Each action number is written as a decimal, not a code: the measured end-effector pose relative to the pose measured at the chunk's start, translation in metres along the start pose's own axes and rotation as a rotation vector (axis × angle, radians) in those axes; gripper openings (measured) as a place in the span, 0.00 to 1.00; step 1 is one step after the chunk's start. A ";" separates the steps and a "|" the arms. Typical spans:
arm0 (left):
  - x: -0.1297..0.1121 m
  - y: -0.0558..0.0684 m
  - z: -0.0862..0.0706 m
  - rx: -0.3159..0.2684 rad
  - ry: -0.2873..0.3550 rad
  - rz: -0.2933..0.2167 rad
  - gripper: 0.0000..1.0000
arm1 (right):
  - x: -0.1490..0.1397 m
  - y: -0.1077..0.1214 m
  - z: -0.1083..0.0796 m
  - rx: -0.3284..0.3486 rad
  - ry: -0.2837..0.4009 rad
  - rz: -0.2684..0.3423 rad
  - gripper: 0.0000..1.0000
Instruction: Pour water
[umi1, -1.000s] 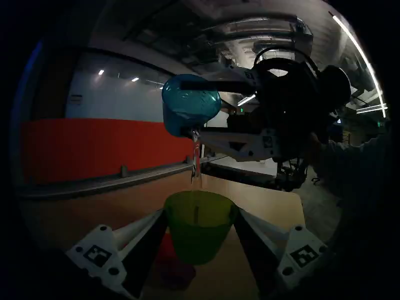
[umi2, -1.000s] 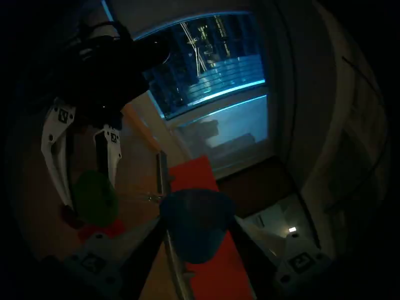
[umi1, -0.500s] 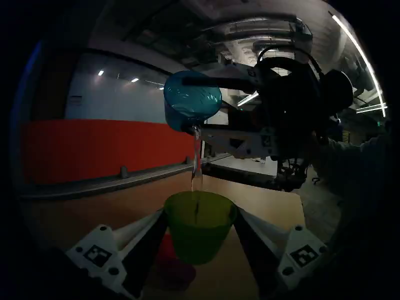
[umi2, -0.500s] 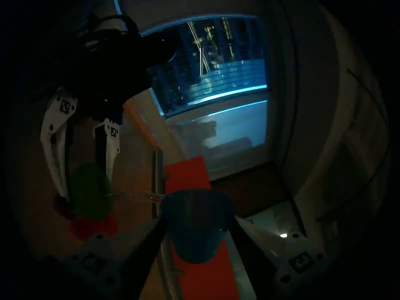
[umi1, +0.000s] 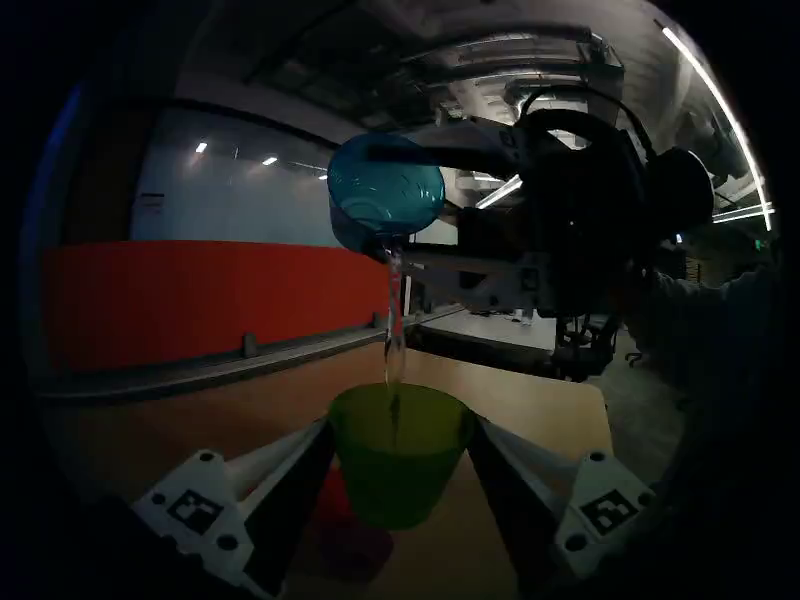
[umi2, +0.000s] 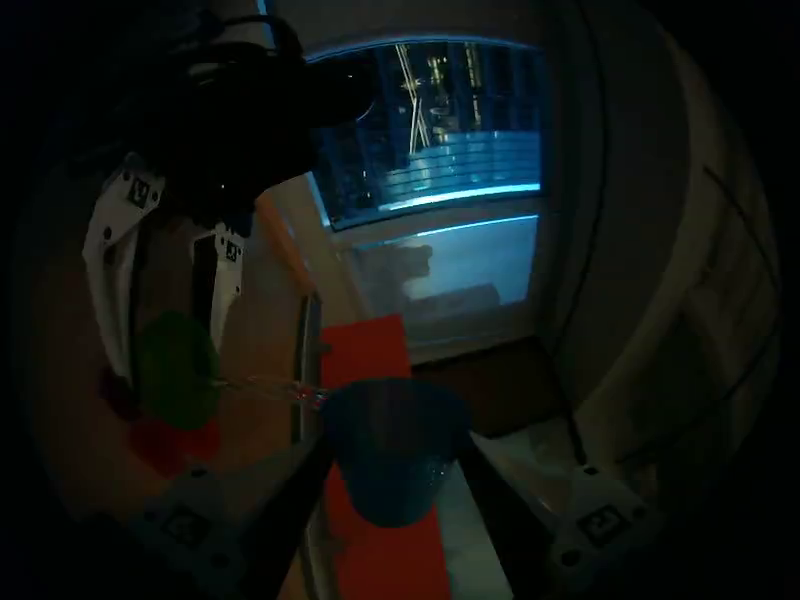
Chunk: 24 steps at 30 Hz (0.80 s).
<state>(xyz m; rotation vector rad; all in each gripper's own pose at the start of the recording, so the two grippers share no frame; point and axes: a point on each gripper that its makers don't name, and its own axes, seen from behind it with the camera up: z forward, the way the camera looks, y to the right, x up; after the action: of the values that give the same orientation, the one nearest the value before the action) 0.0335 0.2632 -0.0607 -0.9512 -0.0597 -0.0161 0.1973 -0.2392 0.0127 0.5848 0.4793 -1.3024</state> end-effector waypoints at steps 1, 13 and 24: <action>0.000 0.000 0.000 0.000 0.000 0.000 0.89 | 0.000 0.001 0.000 -0.002 0.000 -0.008 0.91; 0.002 0.000 -0.001 0.001 0.006 -0.002 0.89 | 0.005 0.011 0.002 -0.022 0.005 -0.076 0.91; 0.004 0.000 -0.002 0.003 0.011 -0.003 0.89 | 0.013 0.015 0.005 -0.036 0.011 -0.150 0.90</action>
<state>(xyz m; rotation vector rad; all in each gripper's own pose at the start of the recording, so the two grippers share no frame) 0.0373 0.2616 -0.0617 -0.9484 -0.0512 -0.0236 0.2143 -0.2495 0.0101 0.5338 0.5630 -1.4309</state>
